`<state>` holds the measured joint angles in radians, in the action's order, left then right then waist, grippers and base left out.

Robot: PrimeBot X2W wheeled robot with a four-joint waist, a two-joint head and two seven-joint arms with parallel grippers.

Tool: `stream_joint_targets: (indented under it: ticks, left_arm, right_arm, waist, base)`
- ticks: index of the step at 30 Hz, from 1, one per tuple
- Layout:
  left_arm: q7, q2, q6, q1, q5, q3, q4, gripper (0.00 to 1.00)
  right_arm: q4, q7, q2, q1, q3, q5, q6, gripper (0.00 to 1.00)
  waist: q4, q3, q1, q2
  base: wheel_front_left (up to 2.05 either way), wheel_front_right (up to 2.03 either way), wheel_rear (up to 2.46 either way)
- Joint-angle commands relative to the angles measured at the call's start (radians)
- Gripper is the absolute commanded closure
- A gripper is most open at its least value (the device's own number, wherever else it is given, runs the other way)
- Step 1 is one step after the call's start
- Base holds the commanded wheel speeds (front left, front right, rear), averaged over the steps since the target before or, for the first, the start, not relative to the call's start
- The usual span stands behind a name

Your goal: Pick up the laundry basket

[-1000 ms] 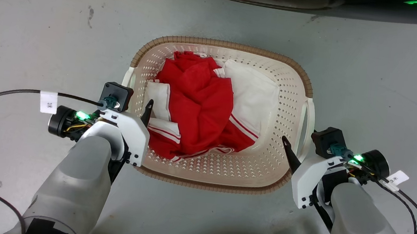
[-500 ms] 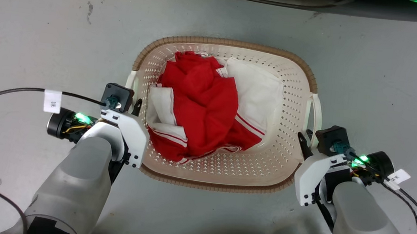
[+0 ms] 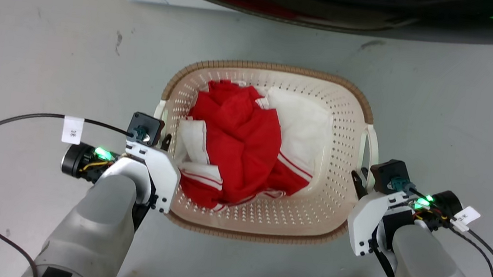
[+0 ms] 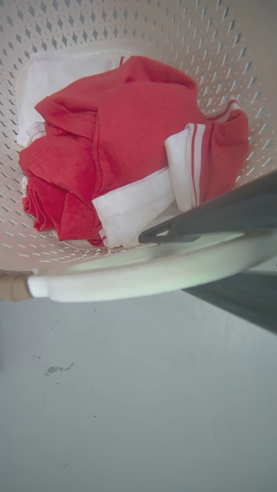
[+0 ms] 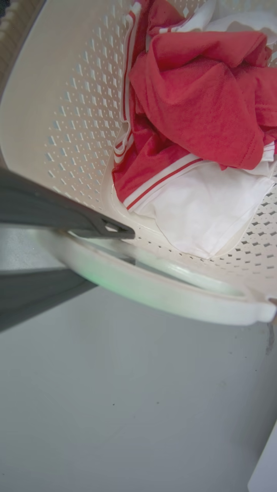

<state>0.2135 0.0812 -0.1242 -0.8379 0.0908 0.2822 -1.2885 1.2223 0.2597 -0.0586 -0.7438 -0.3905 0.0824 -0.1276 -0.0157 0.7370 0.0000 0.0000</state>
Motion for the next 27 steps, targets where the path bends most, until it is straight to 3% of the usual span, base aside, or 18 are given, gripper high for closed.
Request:
stream_joint_targets:
  ticks: [1,13,27]
  left_arm:
    - [-0.008,-0.022,-0.01,0.017,0.003,0.018,0.002,1.0]
    - [-0.064,-0.031,-0.011,0.094,0.08,0.097,0.002,1.0]
    - [-0.174,-0.041,-0.012,0.184,0.228,0.222,0.008,1.0]
  right_arm:
    - [-0.003,0.007,0.015,0.003,-0.019,0.004,-0.006,1.0]
    - [0.031,-0.026,0.017,0.037,-0.085,0.063,-0.006,1.0]
    - [0.032,-0.14,0.019,0.108,-0.204,0.167,-0.006,1.0]
  waist:
    - [0.0,-0.029,0.0,0.0]
    - [-0.003,-0.185,0.0,0.0]
    - [0.004,-0.384,0.0,0.0]
  base:
    - [0.0,0.0,0.0]
    - [0.0,0.0,0.0]
    - [0.0,0.0,0.0]
